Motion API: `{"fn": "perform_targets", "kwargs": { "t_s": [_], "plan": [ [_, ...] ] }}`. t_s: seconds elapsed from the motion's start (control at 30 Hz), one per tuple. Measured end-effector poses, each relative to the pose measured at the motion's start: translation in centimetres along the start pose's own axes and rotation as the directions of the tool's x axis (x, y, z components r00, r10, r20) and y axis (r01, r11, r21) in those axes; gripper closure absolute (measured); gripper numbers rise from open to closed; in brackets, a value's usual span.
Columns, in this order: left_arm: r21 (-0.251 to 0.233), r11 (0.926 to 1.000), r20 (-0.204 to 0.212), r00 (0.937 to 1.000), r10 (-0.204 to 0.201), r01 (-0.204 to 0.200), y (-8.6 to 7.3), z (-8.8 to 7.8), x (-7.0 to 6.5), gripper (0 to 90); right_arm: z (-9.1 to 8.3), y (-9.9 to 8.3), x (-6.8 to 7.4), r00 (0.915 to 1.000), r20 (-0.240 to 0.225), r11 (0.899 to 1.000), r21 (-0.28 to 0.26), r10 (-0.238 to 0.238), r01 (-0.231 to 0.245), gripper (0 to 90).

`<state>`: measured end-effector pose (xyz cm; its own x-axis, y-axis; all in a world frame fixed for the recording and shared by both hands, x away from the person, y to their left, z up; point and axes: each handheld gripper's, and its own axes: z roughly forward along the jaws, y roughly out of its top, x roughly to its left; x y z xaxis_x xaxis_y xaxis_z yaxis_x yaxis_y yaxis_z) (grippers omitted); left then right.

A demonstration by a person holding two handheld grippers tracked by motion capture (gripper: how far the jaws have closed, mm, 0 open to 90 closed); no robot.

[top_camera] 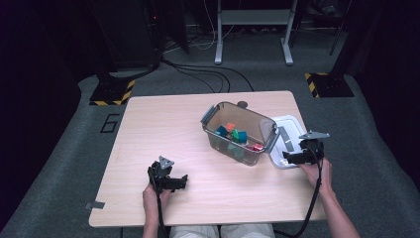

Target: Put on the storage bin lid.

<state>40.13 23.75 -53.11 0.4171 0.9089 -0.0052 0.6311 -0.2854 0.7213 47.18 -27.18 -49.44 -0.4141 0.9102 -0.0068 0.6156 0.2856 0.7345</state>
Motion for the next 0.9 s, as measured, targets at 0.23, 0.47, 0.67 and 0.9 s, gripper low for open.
{"fn": "perform_targets", "kwargs": {
  "t_s": [0.23,0.47,0.67,0.9],
  "plan": [
    [0.000,1.0000,0.000,1.0000,0.000,0.000,0.0,0.0,0.0,0.0,1.8,1.2,-1.0,0.9996,0.011,1.000,-0.008,0.028,-0.028,1.5],
    [0.000,1.0000,0.001,1.0000,0.001,-0.001,0.0,0.0,0.0,0.0,3.5,2.5,-1.0,0.9991,0.030,1.000,-0.009,0.029,-0.029,12.3],
    [0.000,1.0000,0.001,1.0000,0.002,-0.002,0.0,0.0,0.0,0.0,4.6,2.6,-0.8,0.9967,0.081,1.000,-0.003,0.012,-0.012,30.6],
    [0.001,1.0000,0.002,1.0000,0.006,-0.006,0.0,0.0,0.0,0.0,5.3,3.3,-1.1,0.9945,0.100,0.999,0.031,0.032,-0.035,44.6]
  ]
}}
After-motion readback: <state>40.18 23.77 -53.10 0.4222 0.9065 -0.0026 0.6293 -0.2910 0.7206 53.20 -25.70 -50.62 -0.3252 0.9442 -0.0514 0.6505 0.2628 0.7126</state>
